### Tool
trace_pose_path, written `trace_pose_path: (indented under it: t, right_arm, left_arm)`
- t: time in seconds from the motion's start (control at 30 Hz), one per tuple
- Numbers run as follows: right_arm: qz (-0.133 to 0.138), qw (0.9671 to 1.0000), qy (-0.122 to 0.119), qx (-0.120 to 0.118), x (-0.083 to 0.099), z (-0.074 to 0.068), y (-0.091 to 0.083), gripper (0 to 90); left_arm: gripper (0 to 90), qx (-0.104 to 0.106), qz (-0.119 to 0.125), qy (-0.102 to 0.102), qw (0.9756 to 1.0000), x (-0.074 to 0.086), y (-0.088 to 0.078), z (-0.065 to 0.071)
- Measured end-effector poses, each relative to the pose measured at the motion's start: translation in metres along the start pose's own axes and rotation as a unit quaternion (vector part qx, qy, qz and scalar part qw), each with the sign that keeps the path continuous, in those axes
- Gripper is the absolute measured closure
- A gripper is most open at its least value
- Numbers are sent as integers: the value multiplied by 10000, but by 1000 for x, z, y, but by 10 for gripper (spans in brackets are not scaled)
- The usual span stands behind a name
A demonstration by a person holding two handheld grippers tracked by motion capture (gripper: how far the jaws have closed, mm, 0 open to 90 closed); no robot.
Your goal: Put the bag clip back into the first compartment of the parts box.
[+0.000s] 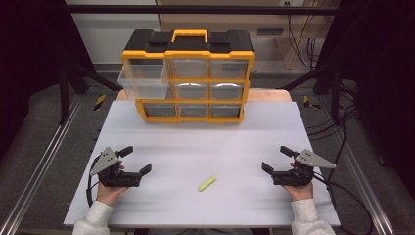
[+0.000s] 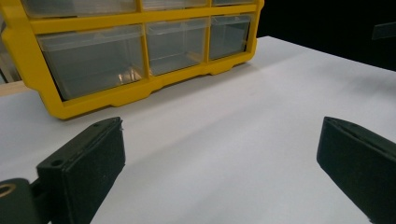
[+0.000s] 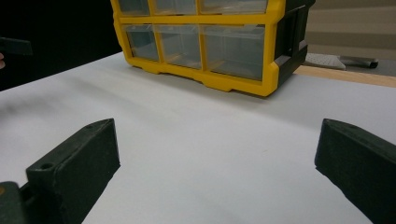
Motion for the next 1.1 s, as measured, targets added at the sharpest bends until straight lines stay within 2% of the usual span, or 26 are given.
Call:
trace_pose_path:
  t: [0.63, 1.1]
  right_arm:
    - [-56, 10000, -36, -10, 1, 0, 1, 4]
    - [-52, 10000, -47, 6, 1, 0, 1, 4]
  left_arm:
    - [10, 51, -92, 32, 9999, -7, 3, 5]
    - [11, 133, -190, 71, 9997, -20, 11, 19]
Point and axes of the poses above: each handheld gripper's, and its own axes: y roughly forward along the jaws, x roughly out of its underside, z roughly to its right, the point moved 3 cm from there along y, roughly forward along the jaws, and after that the axes turned 10 degrees about y, right-handed, at the moved point
